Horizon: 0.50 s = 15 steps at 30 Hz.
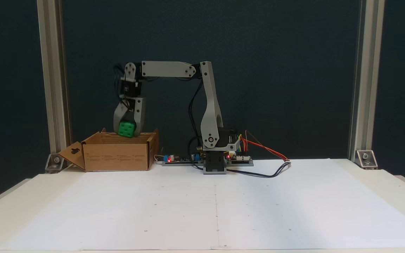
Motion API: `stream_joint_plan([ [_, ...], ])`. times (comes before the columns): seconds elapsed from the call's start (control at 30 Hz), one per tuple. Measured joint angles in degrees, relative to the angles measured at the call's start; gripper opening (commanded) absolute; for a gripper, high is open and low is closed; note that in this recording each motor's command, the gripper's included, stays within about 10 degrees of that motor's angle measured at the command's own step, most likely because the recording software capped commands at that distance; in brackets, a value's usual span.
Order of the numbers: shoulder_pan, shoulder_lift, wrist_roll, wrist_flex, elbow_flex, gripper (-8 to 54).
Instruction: Grasp a green dice and put it in the bin.
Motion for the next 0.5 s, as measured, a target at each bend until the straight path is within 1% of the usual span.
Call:
stream_joint_plan([
  [0.03,0.00,-0.09,-0.09,-0.09,0.00,25.1],
  [0.07,0.00,-0.09,-0.18,0.00,0.00,32.2],
  [0.1,0.26,-0.18,-0.35,0.00,0.00,34.7],
  [0.17,0.79,-0.18,-0.44,0.00,0.00,41.9],
  [0.3,1.14,-0.18,-0.44,-2.29,0.00,44.0],
  [0.37,0.70,0.70,-0.35,-5.01,0.00,44.0],
  [0.5,-5.63,8.53,3.08,-11.16,0.00,44.0],
])
